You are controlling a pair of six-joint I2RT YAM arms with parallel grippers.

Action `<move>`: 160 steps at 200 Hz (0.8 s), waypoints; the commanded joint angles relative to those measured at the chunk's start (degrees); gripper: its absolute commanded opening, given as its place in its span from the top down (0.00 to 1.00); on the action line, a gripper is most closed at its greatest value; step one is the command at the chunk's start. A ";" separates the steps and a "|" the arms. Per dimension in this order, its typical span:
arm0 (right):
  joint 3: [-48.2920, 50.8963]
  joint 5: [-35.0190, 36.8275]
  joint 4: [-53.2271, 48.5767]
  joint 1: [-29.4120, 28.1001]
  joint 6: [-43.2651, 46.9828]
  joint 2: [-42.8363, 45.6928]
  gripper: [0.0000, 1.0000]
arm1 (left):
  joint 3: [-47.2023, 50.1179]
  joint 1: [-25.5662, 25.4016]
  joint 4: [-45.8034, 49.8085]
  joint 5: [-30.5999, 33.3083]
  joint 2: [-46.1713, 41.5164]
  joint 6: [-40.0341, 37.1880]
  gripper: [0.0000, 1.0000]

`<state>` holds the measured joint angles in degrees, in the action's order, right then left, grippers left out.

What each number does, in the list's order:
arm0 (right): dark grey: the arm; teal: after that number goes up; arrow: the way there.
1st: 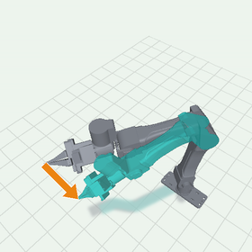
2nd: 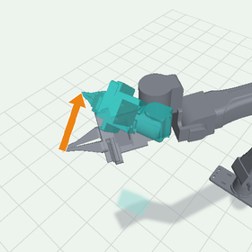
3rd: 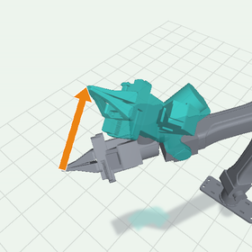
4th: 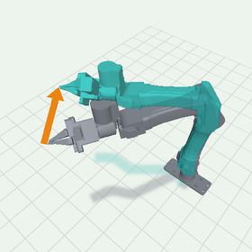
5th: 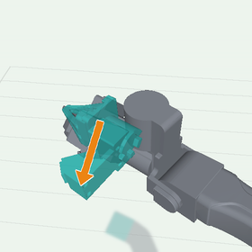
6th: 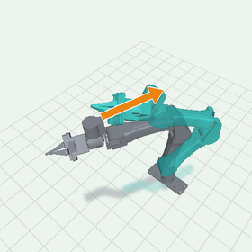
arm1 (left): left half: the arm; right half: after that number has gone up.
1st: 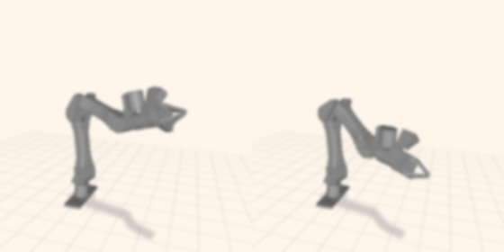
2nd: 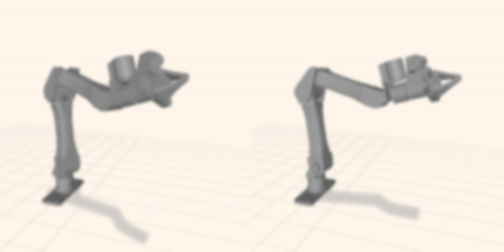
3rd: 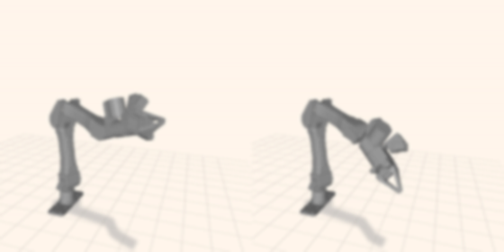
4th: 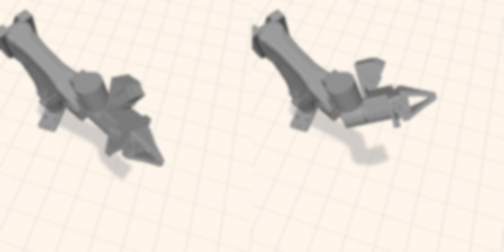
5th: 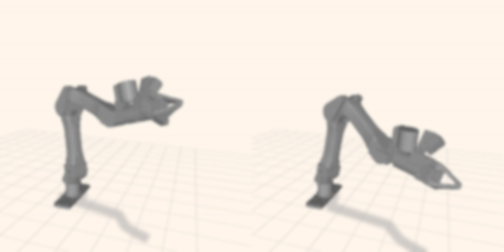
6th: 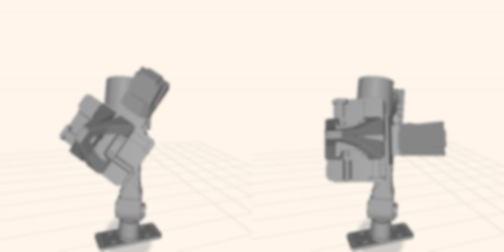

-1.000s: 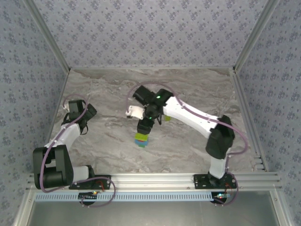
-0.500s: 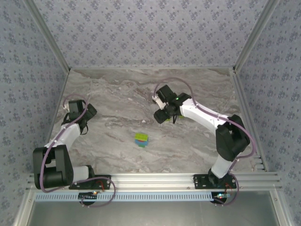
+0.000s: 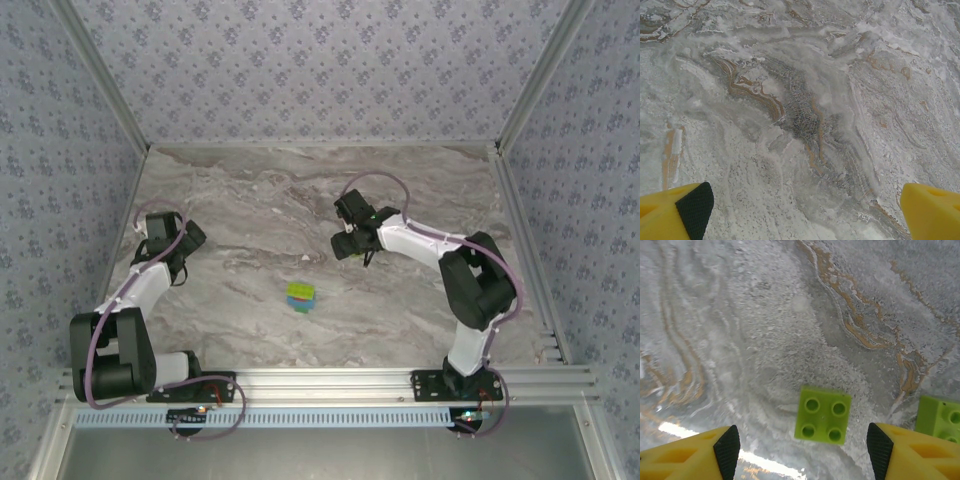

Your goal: Assemble a carrot with lego

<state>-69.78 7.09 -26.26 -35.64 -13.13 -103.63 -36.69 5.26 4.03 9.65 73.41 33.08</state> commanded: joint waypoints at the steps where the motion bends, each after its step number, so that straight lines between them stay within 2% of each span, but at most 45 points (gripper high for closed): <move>1: 0.94 0.42 2.05 1.25 -3.31 -2.12 0.29 | -1.44 0.37 -0.74 -0.36 -0.11 0.04 0.03; 99: 8.40 -1.10 11.90 2.15 -5.66 -4.03 0.37 | -1.54 0.37 -0.69 -0.47 0.05 -0.06 0.02; 144: 8.96 -1.02 13.53 1.89 -4.05 -3.94 0.52 | -1.46 0.37 -0.69 -0.59 -0.07 -0.03 0.02; 160: 9.05 -1.44 13.51 1.89 -2.48 -3.69 0.62 | -1.46 0.29 -0.69 -0.66 -0.10 -0.03 0.03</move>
<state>-62.15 8.21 -15.29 -33.56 -16.95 -106.02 -36.69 5.26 4.03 9.65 73.41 33.08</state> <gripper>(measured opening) 0.429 0.975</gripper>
